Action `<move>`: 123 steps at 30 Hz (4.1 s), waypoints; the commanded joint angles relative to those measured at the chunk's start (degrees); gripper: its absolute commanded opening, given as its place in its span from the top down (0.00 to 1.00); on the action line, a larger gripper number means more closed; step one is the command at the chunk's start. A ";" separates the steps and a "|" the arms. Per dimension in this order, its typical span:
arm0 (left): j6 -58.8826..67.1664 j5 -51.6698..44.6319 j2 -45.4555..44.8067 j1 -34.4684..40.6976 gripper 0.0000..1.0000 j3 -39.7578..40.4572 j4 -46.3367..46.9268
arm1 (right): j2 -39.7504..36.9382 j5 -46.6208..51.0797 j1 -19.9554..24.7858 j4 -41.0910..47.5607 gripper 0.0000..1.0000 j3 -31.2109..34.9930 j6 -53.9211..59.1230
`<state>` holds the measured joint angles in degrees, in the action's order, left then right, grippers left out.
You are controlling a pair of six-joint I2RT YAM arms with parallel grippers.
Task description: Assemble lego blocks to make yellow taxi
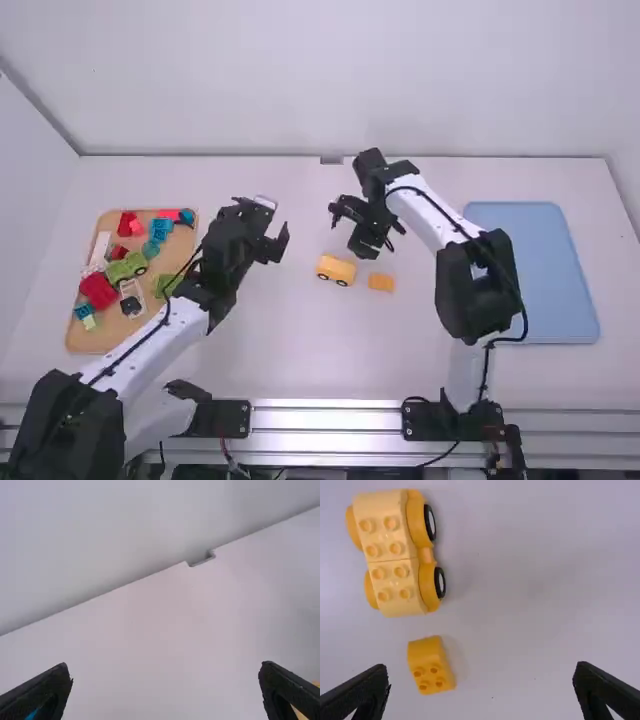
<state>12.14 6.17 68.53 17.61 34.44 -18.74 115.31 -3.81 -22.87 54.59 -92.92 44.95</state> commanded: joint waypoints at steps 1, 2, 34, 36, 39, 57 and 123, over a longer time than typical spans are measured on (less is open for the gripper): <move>1.84 -7.15 -0.70 -2.45 0.01 -0.98 -0.46 | -3.91 -1.05 0.33 0.09 0.02 -0.52 -4.44; 1.84 -9.09 -0.70 -3.61 0.01 -0.98 -0.28 | -4.46 -1.66 0.72 -0.02 0.02 0.22 -5.40; 63.30 -70.05 31.04 -17.86 0.01 19.82 25.55 | -23.80 -15.23 4.74 -32.26 0.02 28.48 -4.28; 64.63 -71.69 31.85 -17.49 0.01 19.82 25.90 | -23.80 -17.97 5.90 -33.68 0.02 30.40 -4.07; 63.78 -73.16 33.62 -15.98 0.01 19.82 24.17 | -23.80 -24.96 8.28 -36.48 0.02 34.36 -0.63; 48.74 -62.01 48.28 -3.89 0.01 25.66 11.74 | -23.80 -45.79 19.63 -41.75 0.02 45.09 14.05; 24.76 -49.16 40.87 -2.56 0.01 4.31 -15.56 | -23.80 -49.66 27.39 -55.84 0.01 62.51 21.99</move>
<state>38.11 -42.06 112.77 15.33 37.89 -34.81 91.33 -49.06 3.14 -1.08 -31.07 64.55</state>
